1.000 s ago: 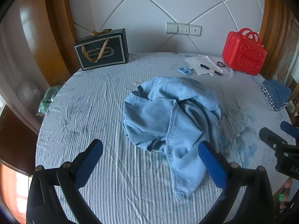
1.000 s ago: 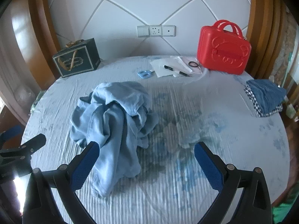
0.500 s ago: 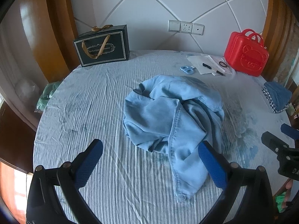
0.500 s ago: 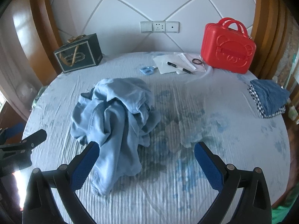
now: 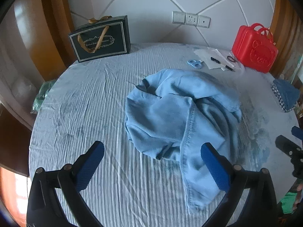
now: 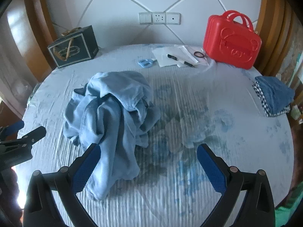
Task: Fold clothes
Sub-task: 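Move both grippers toward the tangled pile of light blue clothes, then grasp the light blue shirt with the left gripper while the right grasps the denim shorts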
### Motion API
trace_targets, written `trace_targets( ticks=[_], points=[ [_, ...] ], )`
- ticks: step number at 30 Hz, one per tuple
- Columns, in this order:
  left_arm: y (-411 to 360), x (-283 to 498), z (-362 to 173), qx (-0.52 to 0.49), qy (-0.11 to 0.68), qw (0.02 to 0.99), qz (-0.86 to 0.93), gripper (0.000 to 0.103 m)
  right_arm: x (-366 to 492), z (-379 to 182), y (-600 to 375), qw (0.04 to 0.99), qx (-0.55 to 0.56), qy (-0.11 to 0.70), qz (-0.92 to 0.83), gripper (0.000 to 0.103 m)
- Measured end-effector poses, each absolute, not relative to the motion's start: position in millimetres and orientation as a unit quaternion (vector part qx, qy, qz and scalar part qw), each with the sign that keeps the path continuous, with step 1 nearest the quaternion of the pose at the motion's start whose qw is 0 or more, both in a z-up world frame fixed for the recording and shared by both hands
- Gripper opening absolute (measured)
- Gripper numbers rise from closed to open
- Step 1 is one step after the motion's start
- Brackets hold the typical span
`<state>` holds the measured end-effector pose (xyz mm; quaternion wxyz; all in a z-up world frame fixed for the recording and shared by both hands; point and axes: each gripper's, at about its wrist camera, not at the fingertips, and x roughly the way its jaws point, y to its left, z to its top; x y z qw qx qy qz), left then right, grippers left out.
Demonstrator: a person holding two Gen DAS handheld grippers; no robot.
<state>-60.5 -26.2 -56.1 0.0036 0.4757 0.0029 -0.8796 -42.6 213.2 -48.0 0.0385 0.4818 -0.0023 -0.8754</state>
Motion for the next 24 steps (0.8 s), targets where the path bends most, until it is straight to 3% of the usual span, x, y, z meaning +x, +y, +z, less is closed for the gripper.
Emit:
trace_targets(
  ticks=[12, 16, 18, 20, 22, 23, 24],
  points=[
    [-38.7, -156.2, -147.6, 0.513, 0.024, -0.012, -0.858, 0.101, -99.8, -107.8, 222.6, 0.073, 0.535, -0.042, -0.840, 0.102],
    [-35.5, -174.7, -182.2, 0.551, 0.030, -0.038, -0.833, 0.071, -127.5, -114.8, 214.1, 0.091, 0.535, -0.051, -0.838, 0.096],
    [-32.5, -177.5, -193.2, 0.560, 0.032, -0.051, -0.826, 0.066, -143.0, -116.9, 207.3, 0.103, 0.532, -0.053, -0.839, 0.094],
    [-29.4, -176.7, -192.9, 0.555, 0.020, -0.053, -0.830, 0.054, -158.1, -120.5, 196.1, 0.113, 0.532, -0.049, -0.838, 0.093],
    [-34.0, -176.5, -185.7, 0.553, 0.027, -0.051, -0.831, 0.028, -174.7, -128.7, 183.2, 0.128, 0.537, -0.047, -0.833, 0.083],
    [-36.8, -176.4, -181.6, 0.551, 0.032, -0.049, -0.832, 0.021, -182.9, -135.2, 176.3, 0.137, 0.543, -0.048, -0.827, 0.066],
    [-42.5, -175.5, -174.0, 0.548, 0.038, -0.047, -0.834, 0.017, -190.1, -141.8, 170.1, 0.148, 0.551, -0.048, -0.820, 0.038]
  ],
)
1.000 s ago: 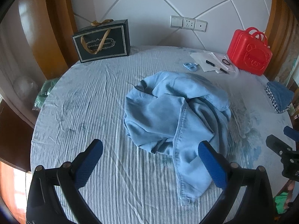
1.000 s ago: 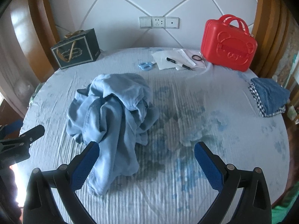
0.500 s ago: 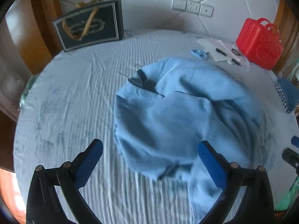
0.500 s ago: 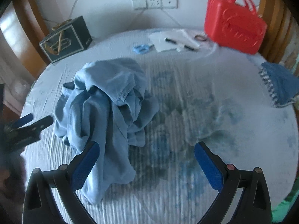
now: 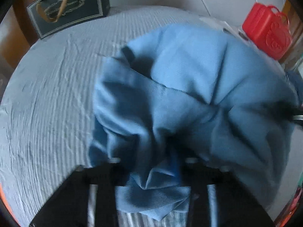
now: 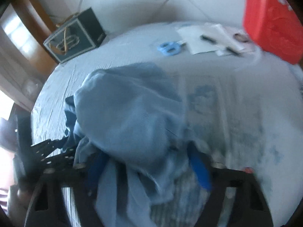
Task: Fold clothes
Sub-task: 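Grasp the light blue shirt with the left gripper while the right grasps the denim shorts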
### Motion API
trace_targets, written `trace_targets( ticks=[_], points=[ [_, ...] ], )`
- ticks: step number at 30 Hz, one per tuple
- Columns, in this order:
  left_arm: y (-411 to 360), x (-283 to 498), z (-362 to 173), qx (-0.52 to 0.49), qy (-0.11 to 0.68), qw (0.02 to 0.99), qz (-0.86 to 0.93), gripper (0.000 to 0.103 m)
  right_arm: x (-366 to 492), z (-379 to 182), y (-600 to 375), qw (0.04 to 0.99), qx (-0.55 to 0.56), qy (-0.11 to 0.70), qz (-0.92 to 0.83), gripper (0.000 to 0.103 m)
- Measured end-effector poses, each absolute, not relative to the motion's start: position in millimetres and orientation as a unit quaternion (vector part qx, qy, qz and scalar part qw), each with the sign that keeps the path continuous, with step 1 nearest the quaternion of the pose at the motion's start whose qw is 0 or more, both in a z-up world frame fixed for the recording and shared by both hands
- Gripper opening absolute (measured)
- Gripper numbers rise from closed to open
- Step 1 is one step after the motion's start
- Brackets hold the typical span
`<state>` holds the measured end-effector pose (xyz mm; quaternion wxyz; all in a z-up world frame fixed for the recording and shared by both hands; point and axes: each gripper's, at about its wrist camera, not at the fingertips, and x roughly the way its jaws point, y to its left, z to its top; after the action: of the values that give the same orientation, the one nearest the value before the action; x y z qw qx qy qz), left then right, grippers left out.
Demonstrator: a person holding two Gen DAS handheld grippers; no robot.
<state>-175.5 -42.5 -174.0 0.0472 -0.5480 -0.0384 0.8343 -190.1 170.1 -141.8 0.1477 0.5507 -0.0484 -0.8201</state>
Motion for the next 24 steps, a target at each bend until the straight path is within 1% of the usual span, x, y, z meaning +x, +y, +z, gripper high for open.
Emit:
trace_targets(
  ticks=[1, 3, 4, 7, 11, 14, 15, 17, 19, 20, 21, 22, 23, 24],
  points=[
    [-49.5, -174.1, -164.7, -0.543, -0.046, 0.044, 0.837, 0.014, -194.8, -145.3, 166.5, 0.154, 0.555, -0.047, -0.816, 0.019],
    [-63.7, -170.0, -143.6, -0.532, -0.058, 0.038, 0.844, 0.013, -197.6, -139.7, 167.6, 0.153, 0.552, -0.045, -0.819, 0.016],
    [-70.7, -166.6, -130.7, -0.523, -0.061, 0.035, 0.849, 0.012, -195.6, -130.4, 173.7, 0.151, 0.542, -0.052, -0.825, 0.013],
    [-82.6, -152.8, -85.5, -0.486, -0.049, 0.020, 0.872, 0.011, -183.1, -99.0, 198.6, 0.140, 0.508, -0.073, -0.847, 0.012],
    [-95.0, -133.5, -38.4, -0.456, -0.051, 0.029, 0.888, 0.011, -155.6, -60.8, 236.3, 0.105, 0.474, -0.080, -0.870, 0.012],
    [-95.1, -126.7, -35.4, -0.479, -0.070, 0.051, 0.874, 0.012, -131.6, -54.1, 263.8, 0.077, 0.477, -0.083, -0.872, 0.012],
    [-94.6, -124.6, -40.4, -0.494, -0.076, 0.056, 0.864, 0.015, -124.1, -57.2, 273.7, 0.062, 0.483, -0.083, -0.869, 0.012],
    [-82.4, -121.0, -53.2, -0.511, -0.082, 0.069, 0.853, 0.033, -112.1, -66.5, 290.7, 0.039, 0.494, -0.089, -0.864, 0.012],
    [-65.2, -118.6, -66.0, -0.524, -0.083, 0.084, 0.844, 0.075, -98.3, -79.3, 306.8, 0.027, 0.510, -0.102, -0.854, 0.012],
    [-54.4, -118.2, -69.9, -0.527, -0.083, 0.092, 0.841, 0.083, -92.4, -84.4, 313.9, 0.031, 0.516, -0.115, -0.848, 0.012],
    [-43.7, -117.5, -72.9, -0.529, -0.083, 0.099, 0.839, 0.086, -86.9, -86.3, 318.1, 0.037, 0.517, -0.127, -0.846, 0.017],
    [-32.6, -117.1, -75.6, -0.531, -0.084, 0.105, 0.837, 0.086, -81.4, -87.5, 322.2, 0.042, 0.517, -0.133, -0.844, 0.025],
    [-21.3, -116.9, -78.2, -0.533, -0.085, 0.112, 0.835, 0.086, -75.8, -87.0, 326.3, 0.045, 0.515, -0.137, -0.845, 0.030],
    [-8.5, -116.3, -81.1, -0.534, -0.083, 0.117, 0.833, 0.086, -70.0, -84.3, 330.5, 0.046, 0.510, -0.137, -0.848, 0.038]
  ],
)
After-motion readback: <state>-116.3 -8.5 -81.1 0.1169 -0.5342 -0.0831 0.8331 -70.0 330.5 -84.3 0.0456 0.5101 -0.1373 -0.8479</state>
